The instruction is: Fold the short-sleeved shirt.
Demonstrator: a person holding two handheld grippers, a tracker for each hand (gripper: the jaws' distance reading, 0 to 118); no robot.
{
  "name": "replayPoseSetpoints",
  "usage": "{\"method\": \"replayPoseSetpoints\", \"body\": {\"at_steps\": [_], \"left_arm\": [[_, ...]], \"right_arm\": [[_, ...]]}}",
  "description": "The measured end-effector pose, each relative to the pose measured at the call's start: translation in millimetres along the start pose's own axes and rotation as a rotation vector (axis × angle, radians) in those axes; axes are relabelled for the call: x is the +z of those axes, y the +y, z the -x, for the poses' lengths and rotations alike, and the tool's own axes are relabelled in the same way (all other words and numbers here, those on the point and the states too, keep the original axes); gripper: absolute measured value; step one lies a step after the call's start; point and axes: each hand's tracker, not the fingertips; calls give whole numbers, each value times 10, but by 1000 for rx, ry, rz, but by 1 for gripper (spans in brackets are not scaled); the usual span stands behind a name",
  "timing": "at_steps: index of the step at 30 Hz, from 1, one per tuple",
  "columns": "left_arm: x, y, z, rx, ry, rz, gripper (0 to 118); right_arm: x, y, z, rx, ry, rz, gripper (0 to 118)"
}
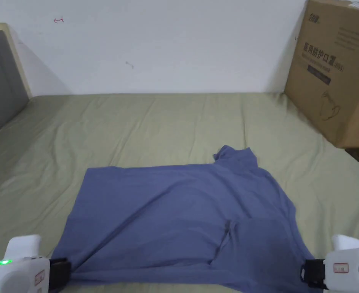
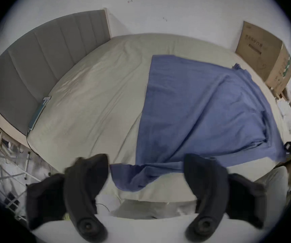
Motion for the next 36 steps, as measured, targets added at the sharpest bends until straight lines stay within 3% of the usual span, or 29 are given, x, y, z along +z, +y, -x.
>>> {"method": "replayPoseSetpoints", "body": {"at_steps": [3, 4, 5, 6, 7, 8, 10, 14, 15, 16, 18, 19, 23, 24, 25, 26, 27, 28, 36], "left_arm": [[154, 18, 60, 38, -37, -9, 100], [39, 36, -13, 49, -87, -19, 94], [48, 43, -24, 60, -116, -26, 79], [63, 44, -42, 65, -161, -25, 40], [71, 39, -52, 72, -185, -7, 6], [82, 40, -63, 81, -215, -2, 0], [602, -299, -75, 64, -168, 25, 0], [493, -402, -32, 22, -120, 39, 1], [478, -366, -44, 27, -109, 36, 14], [470, -315, -66, 33, -99, 41, 41], [154, -224, 340, 84, -126, 52, 114], [71, -167, 398, 101, -125, 48, 118], [-238, 2, 530, 185, -85, 70, 112], [-327, 29, 589, 190, -102, 65, 103], [-336, 27, 592, 207, -108, 57, 88], [-353, -3, 584, 236, -121, 83, 61], [-442, -6, 622, 264, -137, 118, 15], [-535, -33, 653, 285, -148, 156, 7], [-223, -118, 371, 115, -80, 101, 7]], "right_arm": [[166, 3, 67, 38, -13, -50, 69], [238, -9, 85, 44, 11, -69, 69], [306, -34, 111, 52, 42, -96, 69], [365, -78, 142, 55, 53, -114, 57], [386, -124, 181, 62, 55, -120, 30], [440, -207, 258, 67, 44, -115, 0], [438, -298, 312, 86, 44, -91, 0], [338, -444, 406, 126, 18, -50, 0], [325, -451, 411, 123, 20, -44, 0], [303, -440, 393, 113, 32, -30, 0], [289, -422, 392, 83, 54, -15, 0], [290, -414, 397, 81, 54, -18, 0], [279, -359, 391, 87, 46, -14, 0], [267, -352, 374, 91, 46, -10, 0], [264, -356, 369, 96, 43, -8, 0], [260, -356, 367, 101, 38, -4, 0], [255, -357, 365, 101, 36, 1, 0], [239, -369, 346, 97, 33, 4, 0], [255, -379, 224, 86, 23, 17, 0]]}}
